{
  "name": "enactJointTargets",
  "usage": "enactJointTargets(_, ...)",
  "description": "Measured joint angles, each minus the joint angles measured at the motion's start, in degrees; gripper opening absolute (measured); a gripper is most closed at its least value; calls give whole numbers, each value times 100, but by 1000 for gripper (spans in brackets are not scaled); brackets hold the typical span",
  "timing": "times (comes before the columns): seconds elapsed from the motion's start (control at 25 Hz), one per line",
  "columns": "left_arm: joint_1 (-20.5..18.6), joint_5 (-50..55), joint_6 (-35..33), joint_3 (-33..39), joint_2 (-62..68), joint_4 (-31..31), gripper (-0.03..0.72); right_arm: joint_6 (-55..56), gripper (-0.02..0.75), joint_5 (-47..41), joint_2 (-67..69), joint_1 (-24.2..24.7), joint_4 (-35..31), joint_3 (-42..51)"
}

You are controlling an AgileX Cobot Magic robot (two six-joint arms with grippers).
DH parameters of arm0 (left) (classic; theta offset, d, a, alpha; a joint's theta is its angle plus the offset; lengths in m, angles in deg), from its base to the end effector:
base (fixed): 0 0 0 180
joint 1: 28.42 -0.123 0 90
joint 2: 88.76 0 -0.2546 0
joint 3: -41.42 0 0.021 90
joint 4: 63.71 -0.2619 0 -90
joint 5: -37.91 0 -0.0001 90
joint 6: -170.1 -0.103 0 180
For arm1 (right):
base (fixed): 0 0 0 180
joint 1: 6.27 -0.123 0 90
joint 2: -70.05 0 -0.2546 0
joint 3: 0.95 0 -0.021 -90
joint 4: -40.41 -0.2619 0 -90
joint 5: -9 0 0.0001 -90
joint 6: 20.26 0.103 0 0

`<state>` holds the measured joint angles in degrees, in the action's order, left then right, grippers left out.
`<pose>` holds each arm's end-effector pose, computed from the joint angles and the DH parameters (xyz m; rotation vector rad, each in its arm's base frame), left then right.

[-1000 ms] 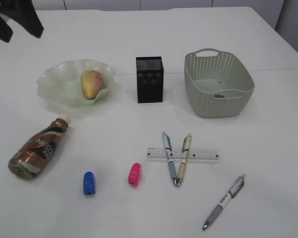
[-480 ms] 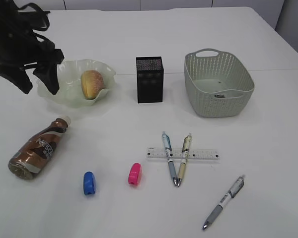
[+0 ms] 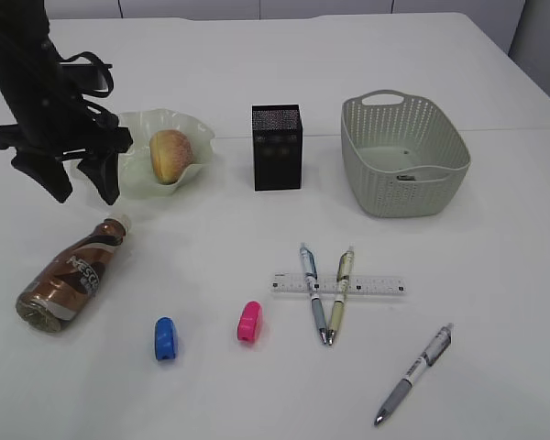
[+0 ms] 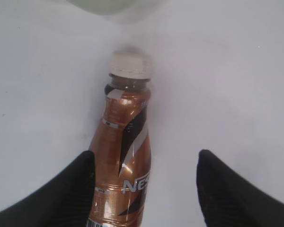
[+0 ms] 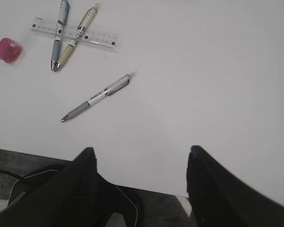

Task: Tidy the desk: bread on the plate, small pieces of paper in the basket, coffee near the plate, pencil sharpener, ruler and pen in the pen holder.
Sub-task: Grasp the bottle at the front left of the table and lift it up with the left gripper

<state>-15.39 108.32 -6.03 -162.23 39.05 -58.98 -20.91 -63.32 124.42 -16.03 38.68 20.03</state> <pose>0.4121 -0.1036 0.1782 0.2075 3.0493 -0.1409 0.1520 0.0292 0.3294 -0.2330 2.5692 0.0998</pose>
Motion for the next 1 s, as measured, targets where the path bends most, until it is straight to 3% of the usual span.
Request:
enactJointTargets(0.4, 10, -41, 0, 624, 20, -291, 487, 11, 469, 0, 0, 0, 0, 0)
enactJointTargets(1.0, 62, -68, 0, 665, 472, -364, 529, 11, 468, 0, 0, 0, -43, 0)
